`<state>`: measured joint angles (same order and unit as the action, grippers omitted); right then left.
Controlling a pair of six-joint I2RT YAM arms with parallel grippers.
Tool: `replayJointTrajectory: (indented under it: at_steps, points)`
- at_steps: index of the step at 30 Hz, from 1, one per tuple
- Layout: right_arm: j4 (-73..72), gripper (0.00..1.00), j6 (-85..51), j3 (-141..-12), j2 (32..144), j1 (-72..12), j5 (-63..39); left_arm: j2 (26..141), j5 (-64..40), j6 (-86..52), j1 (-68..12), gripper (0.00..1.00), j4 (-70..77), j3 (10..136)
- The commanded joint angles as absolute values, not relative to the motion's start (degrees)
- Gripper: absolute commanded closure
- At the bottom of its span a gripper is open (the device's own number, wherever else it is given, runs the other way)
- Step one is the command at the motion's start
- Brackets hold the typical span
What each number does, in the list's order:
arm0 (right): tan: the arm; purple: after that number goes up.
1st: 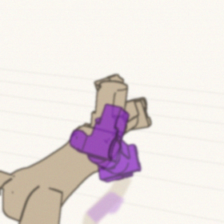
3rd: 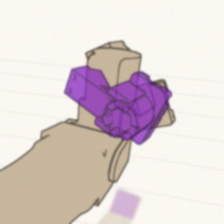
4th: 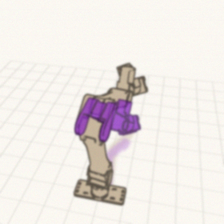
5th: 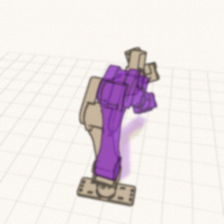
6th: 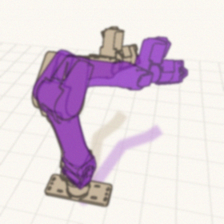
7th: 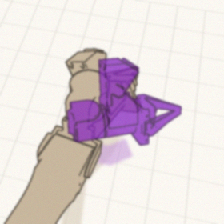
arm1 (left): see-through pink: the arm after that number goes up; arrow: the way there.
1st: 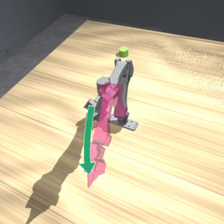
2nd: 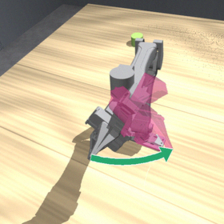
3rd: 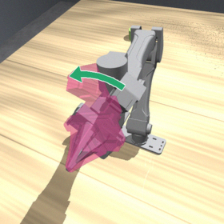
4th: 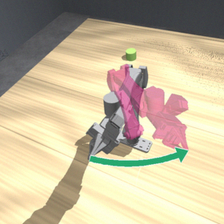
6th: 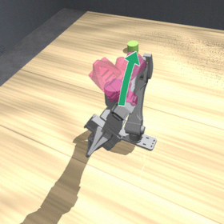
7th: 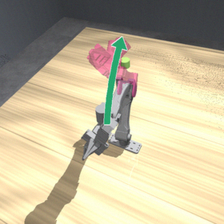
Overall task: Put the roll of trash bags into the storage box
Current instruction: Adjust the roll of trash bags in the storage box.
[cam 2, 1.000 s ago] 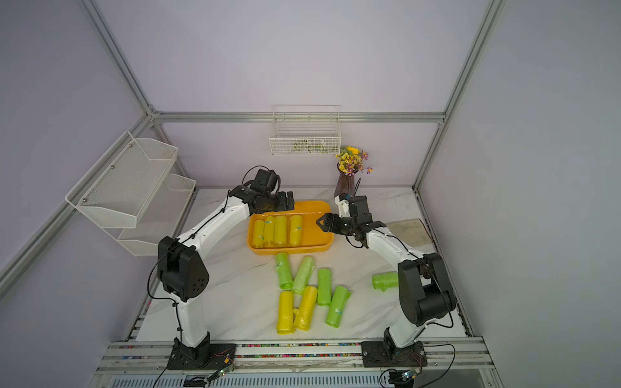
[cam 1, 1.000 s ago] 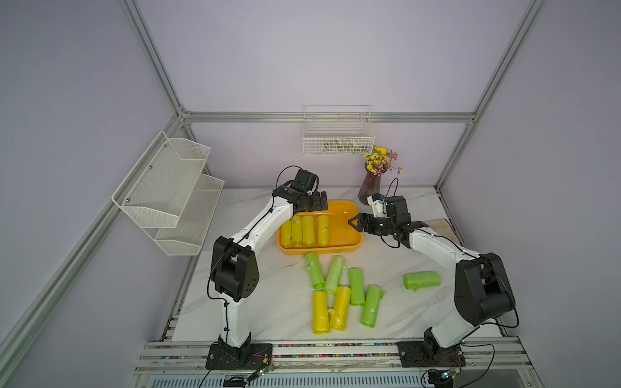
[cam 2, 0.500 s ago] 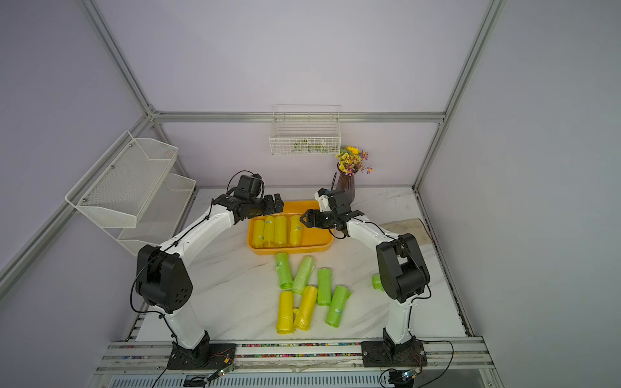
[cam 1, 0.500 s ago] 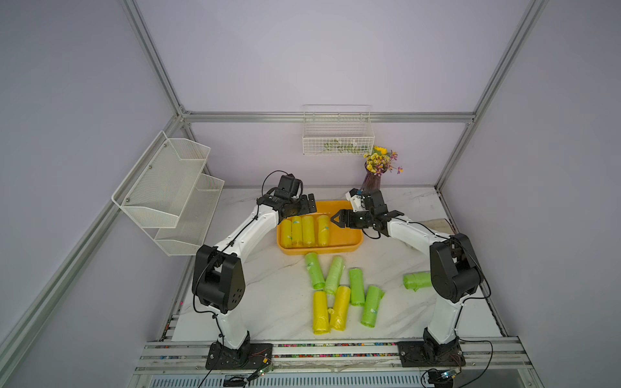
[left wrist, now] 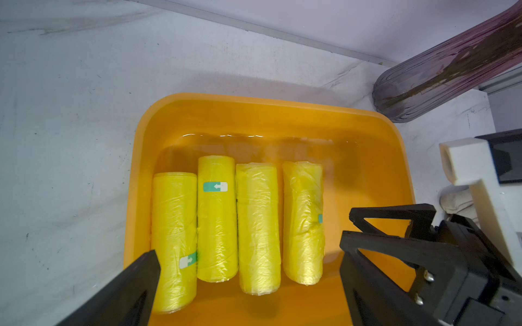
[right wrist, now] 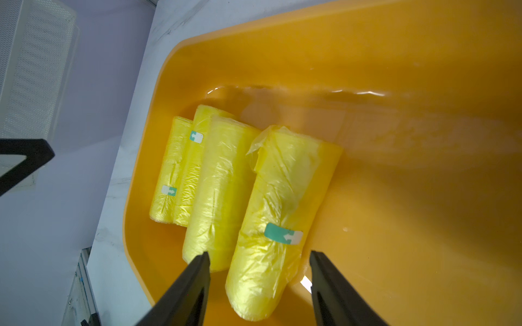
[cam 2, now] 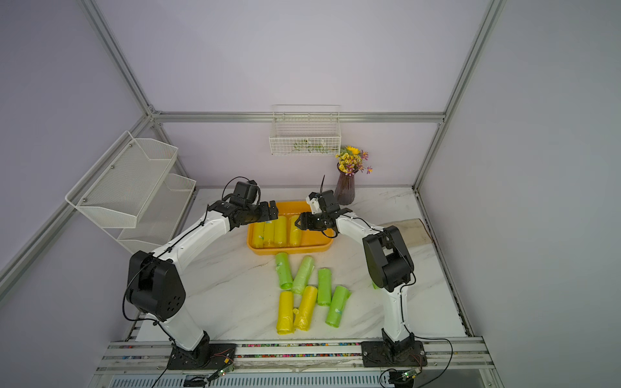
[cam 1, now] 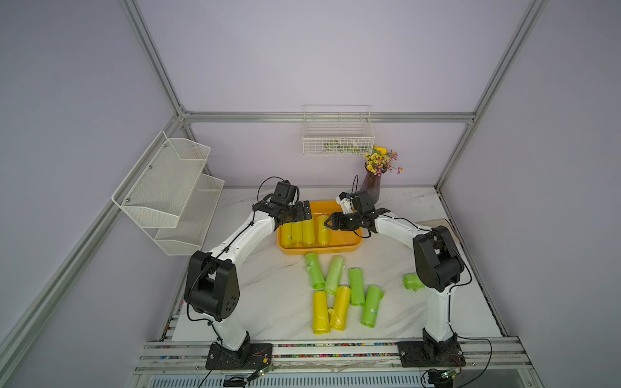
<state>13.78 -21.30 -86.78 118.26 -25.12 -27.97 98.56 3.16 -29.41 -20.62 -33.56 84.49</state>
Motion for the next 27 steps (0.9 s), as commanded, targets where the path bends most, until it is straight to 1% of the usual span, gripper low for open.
replayJointTrajectory:
  at_steps: [1,8,13,27]
  points:
    - [15.1,0.43,-20.8,-89.2,121.0,-26.1,-28.5,96.7,3.9,-29.7,-19.7,0.0,-33.0,84.4]
    - [16.1,0.51,-20.6,-93.0,125.8,-27.3,-29.9,95.9,3.1,-30.6,-18.6,0.0,-33.0,83.3]
    - [16.0,0.54,-19.6,-94.3,127.2,-28.0,-31.7,95.5,2.7,-30.7,-18.4,0.0,-32.8,82.6]
    - [13.7,0.55,-22.2,-92.6,126.4,-28.6,-32.6,95.1,1.7,-30.7,-18.2,0.0,-32.6,81.7]
